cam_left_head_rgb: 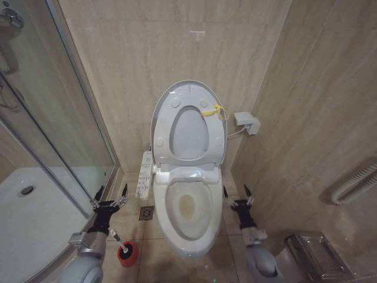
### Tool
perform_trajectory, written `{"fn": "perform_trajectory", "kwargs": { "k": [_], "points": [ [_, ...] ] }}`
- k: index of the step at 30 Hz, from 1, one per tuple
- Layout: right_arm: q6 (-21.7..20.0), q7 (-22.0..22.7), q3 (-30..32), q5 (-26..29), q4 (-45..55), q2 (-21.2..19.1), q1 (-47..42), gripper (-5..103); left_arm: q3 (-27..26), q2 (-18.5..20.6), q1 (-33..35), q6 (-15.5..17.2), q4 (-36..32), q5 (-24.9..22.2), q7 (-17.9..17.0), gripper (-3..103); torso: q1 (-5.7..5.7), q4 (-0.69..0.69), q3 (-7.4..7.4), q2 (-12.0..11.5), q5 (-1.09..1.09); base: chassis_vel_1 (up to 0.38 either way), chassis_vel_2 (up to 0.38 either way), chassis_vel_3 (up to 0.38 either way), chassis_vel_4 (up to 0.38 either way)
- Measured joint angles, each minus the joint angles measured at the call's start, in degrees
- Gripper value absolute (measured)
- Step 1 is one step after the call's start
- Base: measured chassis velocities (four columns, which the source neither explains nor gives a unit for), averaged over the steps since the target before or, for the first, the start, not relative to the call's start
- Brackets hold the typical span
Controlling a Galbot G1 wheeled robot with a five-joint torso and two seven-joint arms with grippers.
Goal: Open the toilet lid, clean the toilet bowl with a toilet brush, close the toilet lid, and flush.
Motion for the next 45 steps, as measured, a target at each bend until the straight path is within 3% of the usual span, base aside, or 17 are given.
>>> {"fn": "perform_trajectory", "kwargs": {
  "k": [1, 4, 6, 9, 10, 17, 22, 27, 33, 38, 42, 45],
  "points": [
    [0.0, 0.0, 0.0, 0.0, 0.0, 0.0, 0.0, 100, 0.0, 0.0, 0.0, 0.0, 0.0, 0.0, 0.0, 100, 0.0, 0.0, 0.0, 0.0, 0.0, 0.0, 0.0, 0.0, 0.0],
    [-2.7, 1.3, -2.1, 1.0, 1.7, -2.5, 4.5, 100, -5.3, -0.4, 4.7, 2.9, -8.1, -2.1, -0.3, 100, 0.0, 0.01, 0.0, 0.0, 0.01, 0.0, 0.0, 0.0, 0.0],
    [-3.7, 2.4, -2.4, 1.0, 0.2, -3.8, 8.3, 100, -7.0, -1.1, 6.8, 3.1, -12.1, -2.8, -0.1, 100, 0.0, 0.09, 0.0, 0.0, 0.02, 0.0, 0.0, 0.0, 0.0],
    [-4.9, 3.8, -1.3, 1.4, -0.3, -4.9, 10.0, 100, -6.7, -1.0, 6.7, 3.6, -14.1, -3.2, 0.2, 100, 0.0, 0.09, 0.0, 0.0, 0.04, 0.0, 0.0, 0.0, 0.0],
    [-5.9, 4.8, -0.2, 1.6, -0.3, -5.6, 10.7, 100, -6.5, -0.8, 6.5, 3.7, -14.9, -3.3, 0.8, 100, 0.0, -0.06, 0.0, 0.0, -0.01, 0.0, 0.0, 0.0, 0.0],
    [-10.7, 9.1, 0.4, 0.1, -2.6, -7.6, 15.3, 100, -7.5, -1.8, 6.9, 2.5, -15.0, -3.0, 1.4, 100, 0.0, 0.02, 0.0, 0.0, 0.02, -0.013, -0.007, -0.011, -0.023],
    [-11.0, 8.3, -1.7, 1.8, -6.5, -8.5, 21.4, 100, -8.1, -3.2, 7.2, 1.9, -15.3, -2.9, 1.5, 100, 0.0, -0.01, 0.01, 0.0, 0.01, 0.0, 0.0, 0.0, 0.0],
    [-9.3, 6.0, -7.0, 3.5, -15.6, -8.9, 33.3, 100, -11.7, -3.1, 9.2, 1.6, -17.5, -3.6, 1.5, 100, 0.0, 0.06, 0.01, 0.0, 0.0, 0.0, 0.0, 0.0, 0.0],
    [-8.4, 3.8, -10.9, 4.5, -27.0, -8.4, 44.5, 100, -15.0, -3.4, 11.8, 0.7, -20.2, -4.3, 1.6, 100, 0.01, 0.0, 0.01, 0.0, 0.02, 0.0, 0.0, 0.0, 0.0],
    [-8.7, 3.2, -11.2, 5.6, -28.9, -7.4, 48.5, 100, -14.9, -4.3, 11.9, 0.5, -20.9, -4.3, 1.7, 100, 0.01, 0.01, 0.0, 0.0, 0.0, 0.0, 0.0, 0.0, 0.0],
    [-10.1, 3.3, -12.0, 7.8, -24.6, -7.1, 48.1, 100, -14.5, -4.5, 11.4, 0.5, -20.6, -4.3, 1.7, 100, 0.01, 0.03, 0.0, 0.0, 0.0, 0.0, 0.0, 0.0, 0.0],
    [-10.1, 3.5, -12.7, 8.8, -19.8, -7.7, 44.9, 100, -14.5, -4.4, 10.7, 0.2, -19.3, -4.2, 1.7, 100, 0.01, -0.11, 0.0, 0.0, -0.02, 0.0, 0.0, 0.0, 0.0]
  ]
}}
